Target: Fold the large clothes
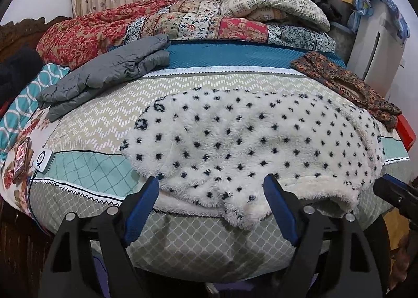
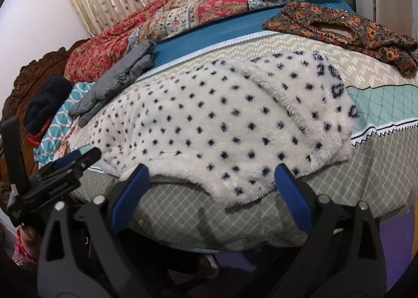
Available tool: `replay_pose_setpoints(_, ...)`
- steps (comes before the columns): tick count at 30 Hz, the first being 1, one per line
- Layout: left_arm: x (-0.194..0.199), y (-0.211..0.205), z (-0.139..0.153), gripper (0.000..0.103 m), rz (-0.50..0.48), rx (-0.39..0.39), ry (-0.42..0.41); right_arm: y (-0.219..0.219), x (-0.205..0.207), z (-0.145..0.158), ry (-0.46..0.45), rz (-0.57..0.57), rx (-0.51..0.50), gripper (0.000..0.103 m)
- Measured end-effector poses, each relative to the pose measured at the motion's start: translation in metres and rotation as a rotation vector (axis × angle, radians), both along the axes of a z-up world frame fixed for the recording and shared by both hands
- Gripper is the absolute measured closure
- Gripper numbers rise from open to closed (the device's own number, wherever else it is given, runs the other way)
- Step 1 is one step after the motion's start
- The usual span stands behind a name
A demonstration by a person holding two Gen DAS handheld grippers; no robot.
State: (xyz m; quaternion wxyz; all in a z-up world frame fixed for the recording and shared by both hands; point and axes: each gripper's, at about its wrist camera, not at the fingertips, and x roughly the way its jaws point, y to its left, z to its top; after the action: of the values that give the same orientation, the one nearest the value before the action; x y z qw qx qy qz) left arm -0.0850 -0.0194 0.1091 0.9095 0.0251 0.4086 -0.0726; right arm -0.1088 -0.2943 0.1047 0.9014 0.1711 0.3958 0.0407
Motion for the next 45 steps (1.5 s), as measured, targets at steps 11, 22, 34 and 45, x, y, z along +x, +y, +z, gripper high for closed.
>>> replay_pose_setpoints(11,0.005,0.012,0.002,0.103,0.057,-0.016,0.001,0.000,0.001,-0.005,0.016,-0.004,0.015,0.009)
replay_pose_setpoints(22,-0.007,0.017,0.023,0.103,0.067,-0.041,-0.100,-0.002,0.000,-0.007,0.020,-0.007,0.022,0.009)
replay_pose_setpoints(34,-0.009,0.017,0.027,0.103,0.064,-0.075,-0.065,-0.002,0.000,-0.007,0.021,-0.011,0.025,0.009)
replay_pose_setpoints(45,-0.002,0.019,0.014,0.103,0.121,0.012,0.005,-0.001,-0.001,-0.008,0.019,-0.012,0.022,0.009)
